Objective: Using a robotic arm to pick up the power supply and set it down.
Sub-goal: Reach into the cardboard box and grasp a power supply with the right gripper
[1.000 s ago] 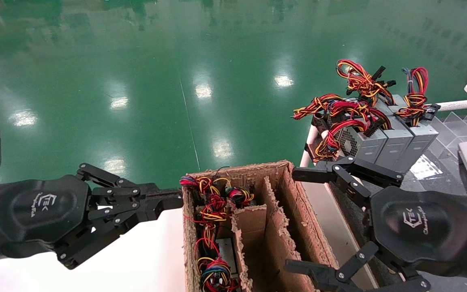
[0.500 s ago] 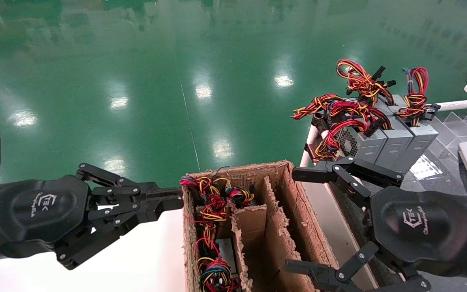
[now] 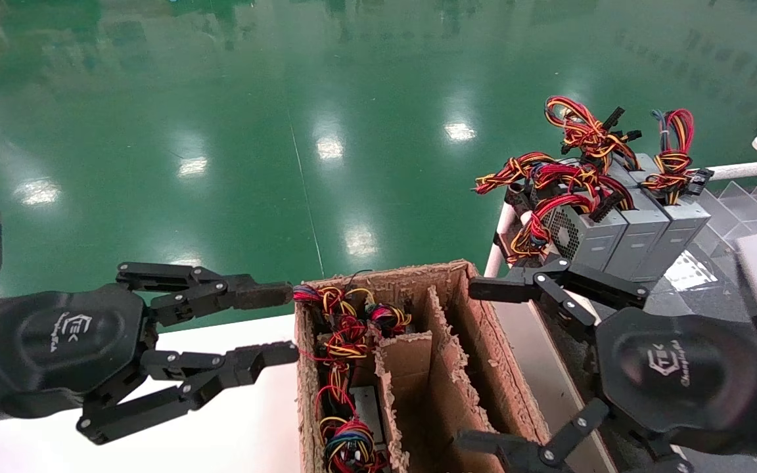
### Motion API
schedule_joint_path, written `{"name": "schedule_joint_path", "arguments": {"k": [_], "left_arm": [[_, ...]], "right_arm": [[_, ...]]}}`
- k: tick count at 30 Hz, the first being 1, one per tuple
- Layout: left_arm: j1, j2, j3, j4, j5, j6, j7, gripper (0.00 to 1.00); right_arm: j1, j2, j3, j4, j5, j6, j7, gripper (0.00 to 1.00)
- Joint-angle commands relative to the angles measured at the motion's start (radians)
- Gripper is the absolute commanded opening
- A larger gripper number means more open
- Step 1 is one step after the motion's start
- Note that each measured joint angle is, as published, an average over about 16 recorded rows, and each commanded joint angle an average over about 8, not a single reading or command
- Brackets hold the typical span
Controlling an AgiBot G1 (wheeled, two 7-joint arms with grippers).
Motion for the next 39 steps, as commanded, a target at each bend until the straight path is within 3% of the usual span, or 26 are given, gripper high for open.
{"name": "schedule_joint_path", "arguments": {"k": [1, 10, 23, 25, 32, 33, 39], "left_arm": [[0.000, 0.000, 0.000, 0.000, 0.000, 0.000, 0.000, 1.00], [0.000, 0.000, 0.000, 0.000, 0.000, 0.000, 0.000, 1.00], [0.000, 0.000, 0.000, 0.000, 0.000, 0.000, 0.000, 1.00], [0.000, 0.000, 0.000, 0.000, 0.000, 0.000, 0.000, 1.00], [0.000, 0.000, 0.000, 0.000, 0.000, 0.000, 0.000, 1.00], [0.000, 0.000, 0.000, 0.000, 0.000, 0.000, 0.000, 1.00], [0.000, 0.000, 0.000, 0.000, 0.000, 0.000, 0.000, 1.00]], "right_arm": [[0.000, 0.000, -0.003, -0.002, -0.008, 0.007, 0.003, 1.00], [0.040, -0.033, -0.083, 0.032, -0.140, 0.037, 0.081, 1.00], [0.139, -0.198, -0.273, 0.029, -0.403, 0.019, 0.209, 1.00], [0.144, -0.219, -0.287, 0.022, -0.431, 0.030, 0.213, 0.89], [0.147, -0.288, -0.316, -0.010, -0.497, 0.090, 0.216, 0.04], [0.146, -0.299, -0.321, -0.015, -0.508, 0.101, 0.215, 0.00], [0.137, -0.347, -0.344, -0.021, -0.579, 0.169, 0.215, 0.00]]}}
